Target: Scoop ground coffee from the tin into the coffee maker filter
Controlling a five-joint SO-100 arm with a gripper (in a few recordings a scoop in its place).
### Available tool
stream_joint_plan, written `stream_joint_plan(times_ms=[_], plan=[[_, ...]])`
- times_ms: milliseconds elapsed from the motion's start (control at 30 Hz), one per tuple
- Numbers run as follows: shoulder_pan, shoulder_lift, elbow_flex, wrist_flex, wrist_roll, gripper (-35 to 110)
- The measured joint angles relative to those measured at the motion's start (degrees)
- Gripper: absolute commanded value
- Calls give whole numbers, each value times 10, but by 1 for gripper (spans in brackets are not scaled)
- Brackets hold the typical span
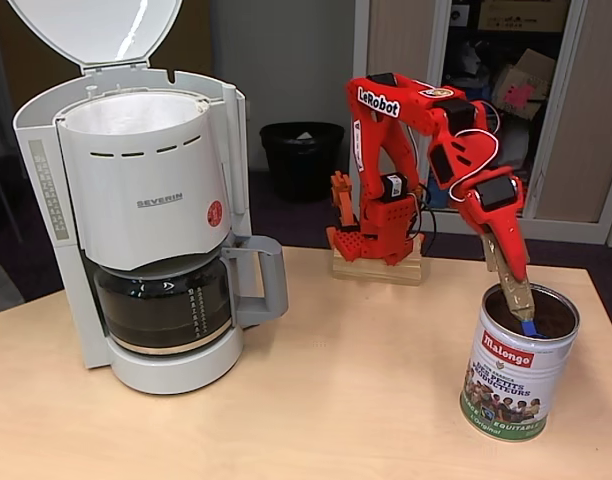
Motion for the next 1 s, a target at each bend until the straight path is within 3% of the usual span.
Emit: stream_joint_plan(times_ms=[333, 733, 1000], plan=[[0, -24, 26, -66, 35, 0], [-12, -32, 26, -69, 59, 0], [-32, -39, 54, -102, 70, 13]])
